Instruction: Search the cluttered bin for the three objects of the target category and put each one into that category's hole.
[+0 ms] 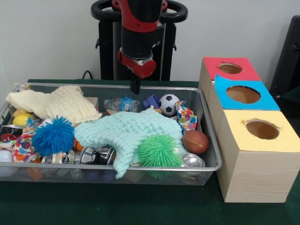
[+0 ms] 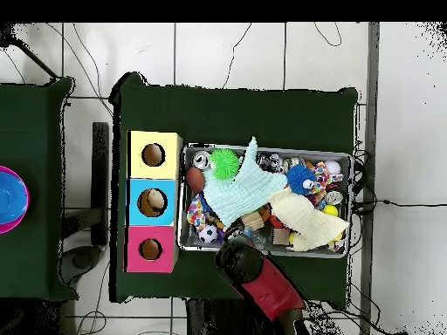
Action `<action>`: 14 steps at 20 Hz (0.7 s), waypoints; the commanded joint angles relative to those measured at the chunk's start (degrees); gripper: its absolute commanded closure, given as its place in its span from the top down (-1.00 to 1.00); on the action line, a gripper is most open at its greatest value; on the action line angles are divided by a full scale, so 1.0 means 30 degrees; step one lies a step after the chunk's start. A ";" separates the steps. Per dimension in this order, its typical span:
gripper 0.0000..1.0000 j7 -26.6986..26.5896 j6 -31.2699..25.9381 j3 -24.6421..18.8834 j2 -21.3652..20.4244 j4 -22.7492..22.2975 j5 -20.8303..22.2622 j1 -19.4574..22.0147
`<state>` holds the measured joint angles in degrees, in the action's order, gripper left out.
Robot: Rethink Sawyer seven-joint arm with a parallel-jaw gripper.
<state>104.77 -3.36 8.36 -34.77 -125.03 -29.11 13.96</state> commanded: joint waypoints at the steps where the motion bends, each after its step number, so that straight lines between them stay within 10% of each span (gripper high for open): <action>1: 1.00 0.3974 0.0524 -0.1317 0.0200 -0.0004 0.0116 0.1205; 14: 1.00 0.4755 0.3031 -0.2704 0.1259 -0.0194 0.1123 0.2585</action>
<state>104.77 -0.93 7.04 -34.75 -126.80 -26.56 20.11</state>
